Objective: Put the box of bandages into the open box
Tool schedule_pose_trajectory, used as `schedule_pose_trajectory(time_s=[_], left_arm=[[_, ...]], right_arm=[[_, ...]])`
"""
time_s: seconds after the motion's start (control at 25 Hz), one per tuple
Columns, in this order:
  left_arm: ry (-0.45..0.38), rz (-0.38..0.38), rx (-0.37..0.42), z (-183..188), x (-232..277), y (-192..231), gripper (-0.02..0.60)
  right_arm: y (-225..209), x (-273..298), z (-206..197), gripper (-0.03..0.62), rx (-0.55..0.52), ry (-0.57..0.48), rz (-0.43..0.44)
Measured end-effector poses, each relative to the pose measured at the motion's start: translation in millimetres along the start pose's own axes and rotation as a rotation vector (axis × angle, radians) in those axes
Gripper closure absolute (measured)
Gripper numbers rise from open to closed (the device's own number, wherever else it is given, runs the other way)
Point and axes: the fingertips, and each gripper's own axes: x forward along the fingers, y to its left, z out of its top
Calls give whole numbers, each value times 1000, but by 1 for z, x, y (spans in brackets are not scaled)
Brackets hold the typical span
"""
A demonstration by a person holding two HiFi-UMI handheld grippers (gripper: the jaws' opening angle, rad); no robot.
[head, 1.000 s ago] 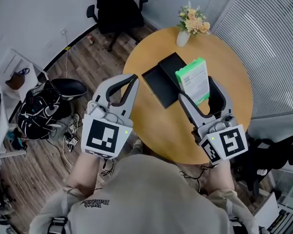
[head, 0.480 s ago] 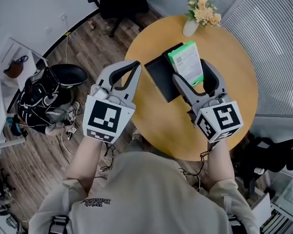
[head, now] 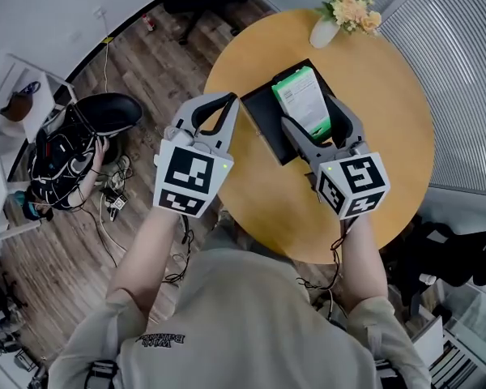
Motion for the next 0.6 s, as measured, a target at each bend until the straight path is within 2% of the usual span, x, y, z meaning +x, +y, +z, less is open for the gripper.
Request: schedule_pose_trajectory(time_s=[0.24, 0.6], left_arm=[[83, -48, -77, -47, 28, 1, 558], [193, -82, -129, -112, 59, -7, 558]], right_arm=[[-12, 32, -39, 253, 22, 69, -17], [-23, 73, -110, 253, 67, 207, -16]])
